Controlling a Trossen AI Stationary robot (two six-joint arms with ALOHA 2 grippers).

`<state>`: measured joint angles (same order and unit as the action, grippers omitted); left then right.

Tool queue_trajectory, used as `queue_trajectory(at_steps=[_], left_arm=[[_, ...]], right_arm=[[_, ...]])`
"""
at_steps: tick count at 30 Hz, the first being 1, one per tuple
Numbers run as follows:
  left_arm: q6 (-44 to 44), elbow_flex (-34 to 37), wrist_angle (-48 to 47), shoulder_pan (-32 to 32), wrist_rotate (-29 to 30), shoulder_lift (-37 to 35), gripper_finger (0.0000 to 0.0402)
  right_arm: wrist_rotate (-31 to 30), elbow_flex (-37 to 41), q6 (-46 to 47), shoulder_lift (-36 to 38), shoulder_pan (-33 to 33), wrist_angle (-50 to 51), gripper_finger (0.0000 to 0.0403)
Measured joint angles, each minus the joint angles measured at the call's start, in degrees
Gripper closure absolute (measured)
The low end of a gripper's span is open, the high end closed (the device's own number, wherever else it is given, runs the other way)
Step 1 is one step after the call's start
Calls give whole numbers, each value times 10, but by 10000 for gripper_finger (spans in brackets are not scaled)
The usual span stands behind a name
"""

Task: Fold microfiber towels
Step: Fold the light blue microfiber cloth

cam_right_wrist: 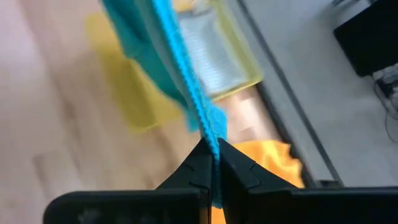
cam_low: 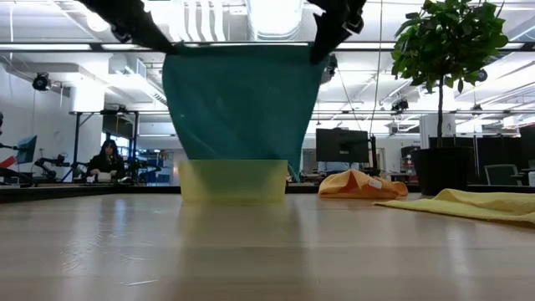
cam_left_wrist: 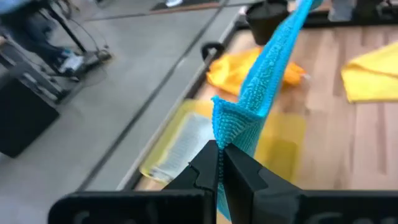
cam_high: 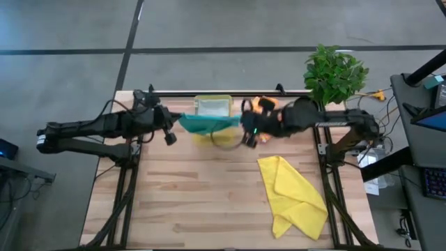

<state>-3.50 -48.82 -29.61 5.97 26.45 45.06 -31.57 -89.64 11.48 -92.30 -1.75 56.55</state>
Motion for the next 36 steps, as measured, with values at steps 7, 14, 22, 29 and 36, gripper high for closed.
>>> queue_trajectory(at_steps=[7, 14, 22, 29, 36], left_arm=[[-44, 13, 34, -11, 5, -40, 401], [-320, -29, 120, 32, 31, -31, 401], [-419, -98, 160, 128, 26, 47, 401], [-318, -141, 100, 109, 22, 54, 401], [-181, -135, 7, 24, 26, 13, 401]], right_arm=[[-61, 6, 20, -23, -40, -2, 394], [-93, -81, -68, -20, 33, -2, 394], [-94, -213, -161, -20, 123, -1, 394], [-24, -274, -123, -19, 109, 107, 394], [7, -239, -28, -19, 25, 186, 394]])
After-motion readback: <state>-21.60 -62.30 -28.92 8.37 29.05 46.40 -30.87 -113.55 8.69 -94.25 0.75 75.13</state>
